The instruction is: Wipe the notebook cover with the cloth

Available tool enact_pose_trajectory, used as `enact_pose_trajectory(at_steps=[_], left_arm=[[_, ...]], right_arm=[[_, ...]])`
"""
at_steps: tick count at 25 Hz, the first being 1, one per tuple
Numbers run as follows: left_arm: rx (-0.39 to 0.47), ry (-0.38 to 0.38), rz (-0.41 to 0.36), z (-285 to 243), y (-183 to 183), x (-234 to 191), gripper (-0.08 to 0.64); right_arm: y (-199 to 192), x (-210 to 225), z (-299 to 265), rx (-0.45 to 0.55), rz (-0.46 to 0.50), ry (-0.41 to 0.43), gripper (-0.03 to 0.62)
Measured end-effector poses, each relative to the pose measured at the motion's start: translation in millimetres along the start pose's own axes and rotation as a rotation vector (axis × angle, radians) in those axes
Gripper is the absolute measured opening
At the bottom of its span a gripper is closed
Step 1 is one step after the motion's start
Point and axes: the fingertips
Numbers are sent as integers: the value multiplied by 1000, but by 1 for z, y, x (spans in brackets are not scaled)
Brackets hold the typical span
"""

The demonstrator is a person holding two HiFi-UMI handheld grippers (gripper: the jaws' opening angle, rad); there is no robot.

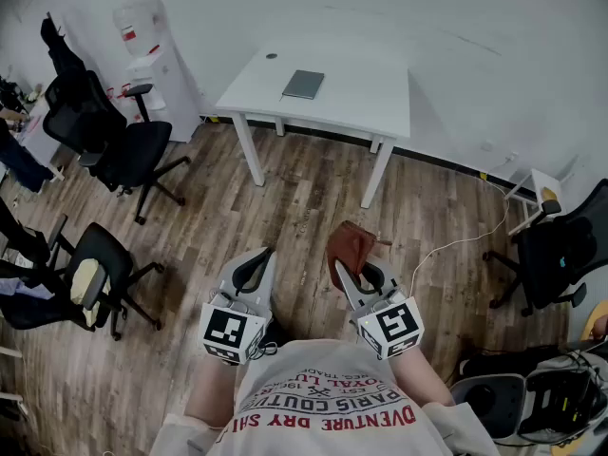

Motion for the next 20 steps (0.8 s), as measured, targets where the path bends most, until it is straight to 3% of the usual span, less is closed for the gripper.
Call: enact_pose_trajectory(at_steps=[8,20], left_arm=[[-9,-9,0,-4,-4,4,11],[-68,-32,13,-19,-24,-24,11]], right_arm=[[-8,4,2,-13,-12,-11,67],[-33,24,-23,-65,-155,-96,71]])
Point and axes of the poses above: the fingertips, and each gripper's own axes: z backward along the fingers, x to its right, y out of its top, and after that the axes turned 4 degrees about z, right-handed
